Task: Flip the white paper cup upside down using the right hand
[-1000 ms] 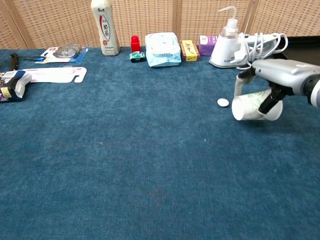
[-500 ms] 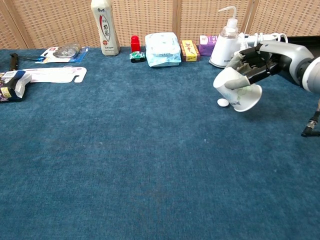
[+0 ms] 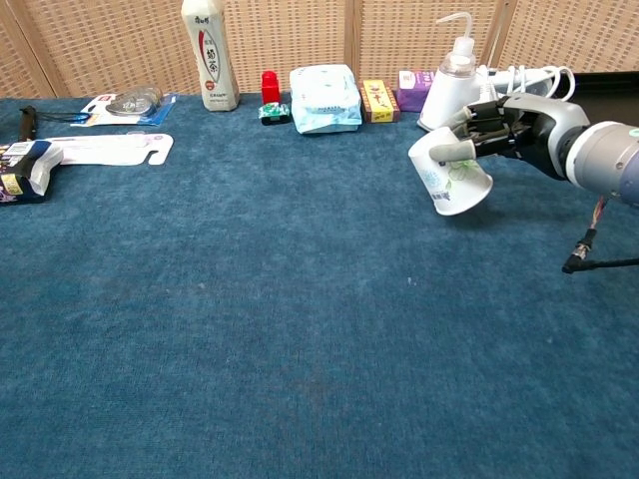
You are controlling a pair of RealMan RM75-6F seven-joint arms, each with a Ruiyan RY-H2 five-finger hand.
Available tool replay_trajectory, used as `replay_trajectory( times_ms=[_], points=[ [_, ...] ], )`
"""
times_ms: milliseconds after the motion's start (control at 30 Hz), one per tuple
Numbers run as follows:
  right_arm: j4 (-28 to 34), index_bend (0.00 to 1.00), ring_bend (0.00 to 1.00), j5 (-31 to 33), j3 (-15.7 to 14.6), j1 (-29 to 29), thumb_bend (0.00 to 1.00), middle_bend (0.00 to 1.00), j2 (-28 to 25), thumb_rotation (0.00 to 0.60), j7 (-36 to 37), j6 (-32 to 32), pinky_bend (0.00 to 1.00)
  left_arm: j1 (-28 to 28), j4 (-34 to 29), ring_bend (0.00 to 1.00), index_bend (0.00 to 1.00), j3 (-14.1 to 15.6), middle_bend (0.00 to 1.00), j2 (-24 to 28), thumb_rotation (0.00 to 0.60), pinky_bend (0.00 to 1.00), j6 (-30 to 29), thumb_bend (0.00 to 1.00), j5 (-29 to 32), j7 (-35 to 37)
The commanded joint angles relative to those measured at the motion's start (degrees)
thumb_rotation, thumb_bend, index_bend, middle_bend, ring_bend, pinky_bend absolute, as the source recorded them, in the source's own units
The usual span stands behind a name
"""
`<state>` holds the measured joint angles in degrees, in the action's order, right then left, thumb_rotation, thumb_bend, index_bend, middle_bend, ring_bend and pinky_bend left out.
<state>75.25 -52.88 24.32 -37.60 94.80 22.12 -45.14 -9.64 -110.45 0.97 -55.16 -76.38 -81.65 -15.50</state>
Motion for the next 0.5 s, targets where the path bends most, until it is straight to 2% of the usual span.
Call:
replay_trajectory(
  times_ms=[33,500],
  points=[
    [-2.2,0.47,0.25,-1.0,0.5,-0.5,0.25,0.30,1.4,0.564,1.2,0.0,0.13,0.0,-0.1,0.12,0.12,0.0,0.18,0.1,0.331,0.16,0.0,0.25,0.1,-0.1],
    [-8.8,0.46,0.24,-2.2,1.1,-1.9,0.25,0.30,5.6,0.566,3.2,-1.0,0.13,0.1,-0.6,0.12,0.12,-0.1,0.18,0.4,0.332,0.16,0.0,0.25,0.2,-0.6]
  ],
)
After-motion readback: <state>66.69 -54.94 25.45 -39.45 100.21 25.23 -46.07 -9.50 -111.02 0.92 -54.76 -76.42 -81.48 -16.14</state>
